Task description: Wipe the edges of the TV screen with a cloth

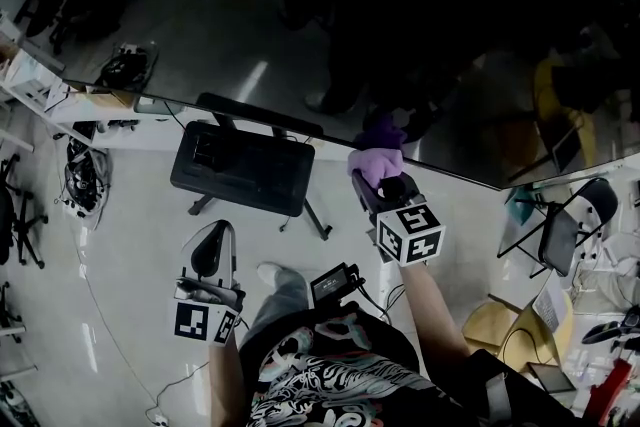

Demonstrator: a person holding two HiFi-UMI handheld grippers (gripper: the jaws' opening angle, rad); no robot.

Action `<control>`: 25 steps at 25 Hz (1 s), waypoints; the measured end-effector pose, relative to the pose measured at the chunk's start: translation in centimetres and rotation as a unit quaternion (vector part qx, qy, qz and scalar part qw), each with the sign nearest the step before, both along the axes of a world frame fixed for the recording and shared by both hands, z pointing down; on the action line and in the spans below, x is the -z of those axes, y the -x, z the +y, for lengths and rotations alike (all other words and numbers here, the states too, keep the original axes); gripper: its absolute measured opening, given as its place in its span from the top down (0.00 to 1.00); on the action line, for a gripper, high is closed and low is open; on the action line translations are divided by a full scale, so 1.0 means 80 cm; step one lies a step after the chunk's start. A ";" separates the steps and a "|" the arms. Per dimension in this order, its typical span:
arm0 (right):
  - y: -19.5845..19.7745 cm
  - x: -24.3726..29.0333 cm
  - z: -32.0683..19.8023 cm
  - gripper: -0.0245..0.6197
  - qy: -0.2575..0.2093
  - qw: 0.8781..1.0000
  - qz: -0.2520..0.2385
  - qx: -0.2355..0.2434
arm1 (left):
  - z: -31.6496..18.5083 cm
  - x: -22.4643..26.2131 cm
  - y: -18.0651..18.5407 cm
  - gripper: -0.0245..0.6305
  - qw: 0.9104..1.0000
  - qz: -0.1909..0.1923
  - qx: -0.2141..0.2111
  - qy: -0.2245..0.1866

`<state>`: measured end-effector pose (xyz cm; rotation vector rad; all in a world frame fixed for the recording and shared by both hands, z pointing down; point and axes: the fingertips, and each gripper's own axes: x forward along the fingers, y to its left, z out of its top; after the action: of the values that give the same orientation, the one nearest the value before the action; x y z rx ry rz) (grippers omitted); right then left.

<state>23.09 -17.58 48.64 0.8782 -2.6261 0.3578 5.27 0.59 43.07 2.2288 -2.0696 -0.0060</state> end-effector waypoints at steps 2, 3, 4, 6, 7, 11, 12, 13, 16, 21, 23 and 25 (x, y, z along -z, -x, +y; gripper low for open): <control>0.007 0.001 0.001 0.72 0.000 1.000 0.000 0.003 | 0.001 0.000 0.005 0.92 1.000 0.001 0.002 -0.001; 0.011 0.001 0.001 0.72 0.000 1.000 -0.001 0.004 | 0.001 0.000 0.008 0.93 1.000 0.001 0.002 0.000; 0.014 0.001 0.001 0.72 0.000 1.000 -0.001 0.006 | 0.001 -0.001 0.011 0.93 1.000 0.002 0.003 0.001; 0.022 0.001 0.000 0.72 0.002 1.000 -0.002 0.010 | 0.002 -0.003 0.017 0.92 1.000 0.004 0.007 0.002; 0.027 0.001 0.001 0.72 0.003 1.000 -0.002 0.012 | 0.003 -0.004 0.021 0.92 1.000 0.005 0.009 0.003; 0.041 0.002 0.003 0.72 0.008 1.000 -0.002 0.017 | 0.004 -0.004 0.034 0.93 1.000 0.008 0.013 0.004; 0.045 0.002 0.003 0.72 0.009 1.000 -0.001 0.018 | 0.003 -0.004 0.037 0.92 1.000 0.009 0.013 0.003; 0.048 0.002 0.003 0.72 0.009 1.000 -0.001 0.019 | 0.003 -0.005 0.040 0.93 1.000 0.010 0.014 0.003; 0.059 0.001 0.003 0.72 0.011 1.000 -0.002 0.018 | 0.002 -0.009 0.050 0.92 1.000 0.012 0.016 0.002; 0.076 0.001 0.005 0.72 0.015 1.000 -0.001 0.027 | 0.004 -0.015 0.066 0.93 1.000 0.016 0.025 0.007; 0.084 0.001 0.005 0.72 0.019 0.999 -0.004 0.032 | 0.004 -0.016 0.072 0.93 0.999 0.017 0.028 0.008; 0.089 0.002 0.006 0.72 0.022 0.999 -0.007 0.036 | 0.007 -0.018 0.076 0.92 0.999 0.019 0.033 0.009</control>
<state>15.94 -17.07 48.52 0.7664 -2.6446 0.4029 -0.84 1.11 44.54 2.1338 -2.1135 -0.0337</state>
